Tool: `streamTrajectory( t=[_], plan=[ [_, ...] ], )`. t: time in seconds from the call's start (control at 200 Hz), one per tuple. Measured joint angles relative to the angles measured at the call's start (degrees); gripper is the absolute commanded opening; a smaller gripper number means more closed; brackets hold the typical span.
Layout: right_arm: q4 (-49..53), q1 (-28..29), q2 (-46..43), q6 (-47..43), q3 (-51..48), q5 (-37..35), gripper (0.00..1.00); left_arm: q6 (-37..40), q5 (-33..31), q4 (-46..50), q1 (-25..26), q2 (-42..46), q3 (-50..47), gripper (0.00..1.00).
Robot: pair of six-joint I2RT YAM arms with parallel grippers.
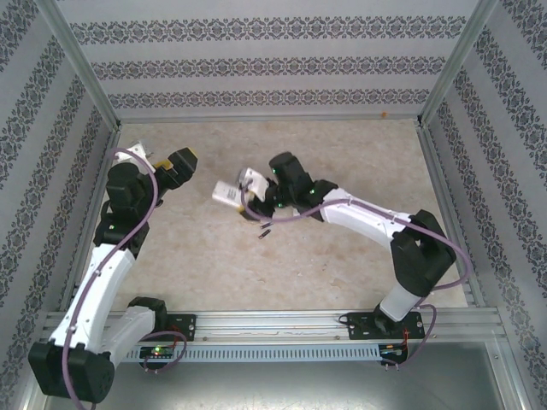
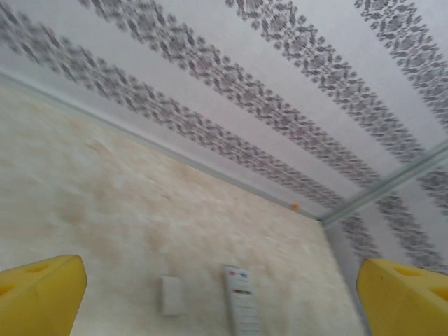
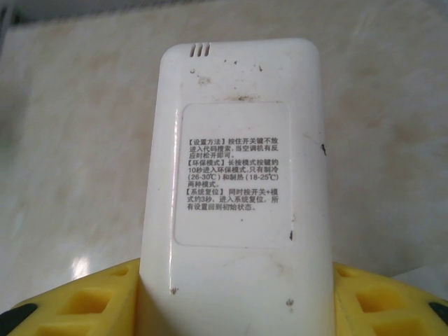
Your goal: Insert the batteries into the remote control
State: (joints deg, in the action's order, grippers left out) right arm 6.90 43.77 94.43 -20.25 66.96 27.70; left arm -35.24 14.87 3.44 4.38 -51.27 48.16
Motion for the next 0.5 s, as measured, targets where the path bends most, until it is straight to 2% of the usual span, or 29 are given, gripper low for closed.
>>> streamTrajectory(
  t=[0.2,0.33,0.5],
  plan=[
    [5.5,7.4,-0.4,-7.1,-8.2,-1.5,0.37,6.7,-0.9,6.6,0.0,0.5,-1.0,1.00],
    [7.4,8.4,-0.3,-8.3,-12.3,-3.6,0.38,6.6,0.5,6.6,0.0,0.0,-4.1,1.00],
    [7.5,9.3,-0.1,-8.3,-17.3,-7.0,0.47,4.7,3.1,4.2,0.0,-1.9,-7.1,1.00]
  ],
)
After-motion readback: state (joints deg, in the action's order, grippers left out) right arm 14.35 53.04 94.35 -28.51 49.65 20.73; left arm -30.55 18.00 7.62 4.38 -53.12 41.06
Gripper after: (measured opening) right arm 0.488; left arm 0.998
